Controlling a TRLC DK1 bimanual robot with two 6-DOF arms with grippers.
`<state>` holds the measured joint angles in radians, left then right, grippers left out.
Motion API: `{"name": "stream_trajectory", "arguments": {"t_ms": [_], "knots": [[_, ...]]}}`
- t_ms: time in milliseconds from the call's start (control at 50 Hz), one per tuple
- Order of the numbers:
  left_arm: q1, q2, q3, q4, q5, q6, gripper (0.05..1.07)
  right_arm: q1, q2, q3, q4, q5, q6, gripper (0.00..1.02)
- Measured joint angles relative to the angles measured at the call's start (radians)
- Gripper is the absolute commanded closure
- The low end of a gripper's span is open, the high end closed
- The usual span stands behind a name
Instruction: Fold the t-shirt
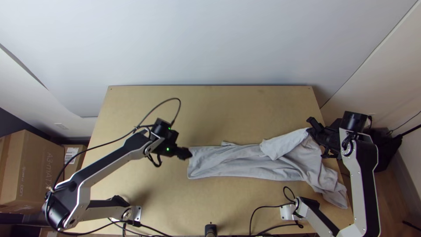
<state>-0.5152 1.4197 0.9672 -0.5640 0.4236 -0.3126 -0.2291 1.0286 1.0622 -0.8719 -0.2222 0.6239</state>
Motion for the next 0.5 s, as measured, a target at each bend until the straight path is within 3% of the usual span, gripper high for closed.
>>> {"name": "stream_trajectory", "arguments": {"t_ms": [120,500], "knots": [[0.050,0.048,0.010,0.051,-0.016,-0.029,0.51,0.000,0.000,0.000,0.002,0.000,0.001,1.00],[0.032,0.168,0.047,0.058,-0.072,-0.035,0.51,0.000,-0.002,-0.001,0.002,0.000,0.004,1.00]]}}
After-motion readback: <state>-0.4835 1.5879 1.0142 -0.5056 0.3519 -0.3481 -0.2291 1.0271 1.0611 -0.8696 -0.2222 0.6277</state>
